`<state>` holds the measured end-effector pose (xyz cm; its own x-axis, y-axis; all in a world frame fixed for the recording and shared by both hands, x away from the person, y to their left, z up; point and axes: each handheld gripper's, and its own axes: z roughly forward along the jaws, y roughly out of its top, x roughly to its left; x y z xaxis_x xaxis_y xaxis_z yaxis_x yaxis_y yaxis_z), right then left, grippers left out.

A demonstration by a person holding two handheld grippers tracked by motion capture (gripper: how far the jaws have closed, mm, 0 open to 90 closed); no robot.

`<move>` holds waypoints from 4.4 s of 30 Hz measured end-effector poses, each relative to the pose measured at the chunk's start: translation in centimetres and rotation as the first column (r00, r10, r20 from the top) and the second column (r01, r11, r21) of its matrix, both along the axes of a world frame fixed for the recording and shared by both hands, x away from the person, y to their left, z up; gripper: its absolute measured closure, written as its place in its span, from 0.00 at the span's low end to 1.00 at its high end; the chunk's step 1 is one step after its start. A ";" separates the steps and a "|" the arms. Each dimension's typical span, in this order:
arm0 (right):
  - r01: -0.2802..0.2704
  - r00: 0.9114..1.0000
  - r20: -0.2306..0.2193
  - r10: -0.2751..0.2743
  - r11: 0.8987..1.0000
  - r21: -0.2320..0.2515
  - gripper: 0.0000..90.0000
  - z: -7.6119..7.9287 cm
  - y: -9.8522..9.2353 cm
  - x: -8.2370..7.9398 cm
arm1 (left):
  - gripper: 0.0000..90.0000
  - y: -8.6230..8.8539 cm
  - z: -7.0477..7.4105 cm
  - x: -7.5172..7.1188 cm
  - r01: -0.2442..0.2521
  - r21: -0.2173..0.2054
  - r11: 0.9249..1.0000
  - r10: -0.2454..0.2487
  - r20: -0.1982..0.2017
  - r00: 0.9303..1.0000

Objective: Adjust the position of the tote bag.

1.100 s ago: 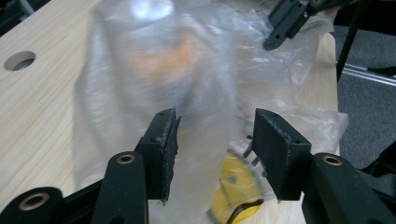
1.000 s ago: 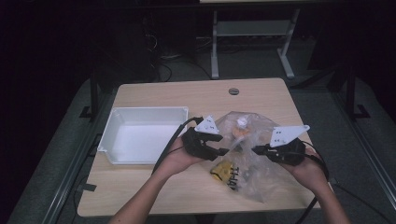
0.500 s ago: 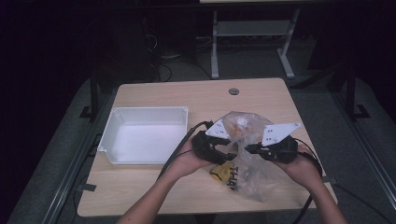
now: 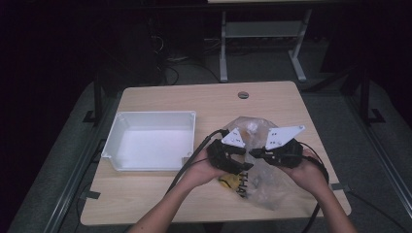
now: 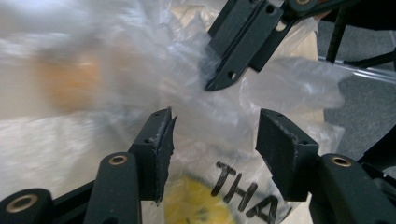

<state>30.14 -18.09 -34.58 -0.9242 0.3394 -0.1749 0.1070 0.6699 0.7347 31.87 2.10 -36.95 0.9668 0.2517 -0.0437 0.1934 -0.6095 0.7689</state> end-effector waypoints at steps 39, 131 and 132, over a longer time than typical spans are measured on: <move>0.145 0.988 -0.058 -0.141 0.986 0.084 0.44 3.0 -6.9 2.5 | 0.97 4.2 2.4 0.6 -0.091 0.080 0.993 0.082 0.109 0.991; 0.262 0.905 -0.353 -0.237 0.965 0.024 1.00 -7.2 -6.8 9.0 | 0.99 4.1 -3.9 5.5 -0.137 0.301 0.944 0.141 0.008 0.990; 0.252 0.910 -0.349 -0.225 0.967 0.033 1.00 -7.3 -6.9 9.1 | 0.99 4.0 -4.0 5.4 -0.137 0.302 0.944 0.143 0.003 0.990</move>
<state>39.20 -24.98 -41.87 -0.8129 0.5572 0.1695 0.5086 0.5373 0.6728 37.30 6.10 -40.97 0.9207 0.3886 0.0372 0.3059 -0.7772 0.5499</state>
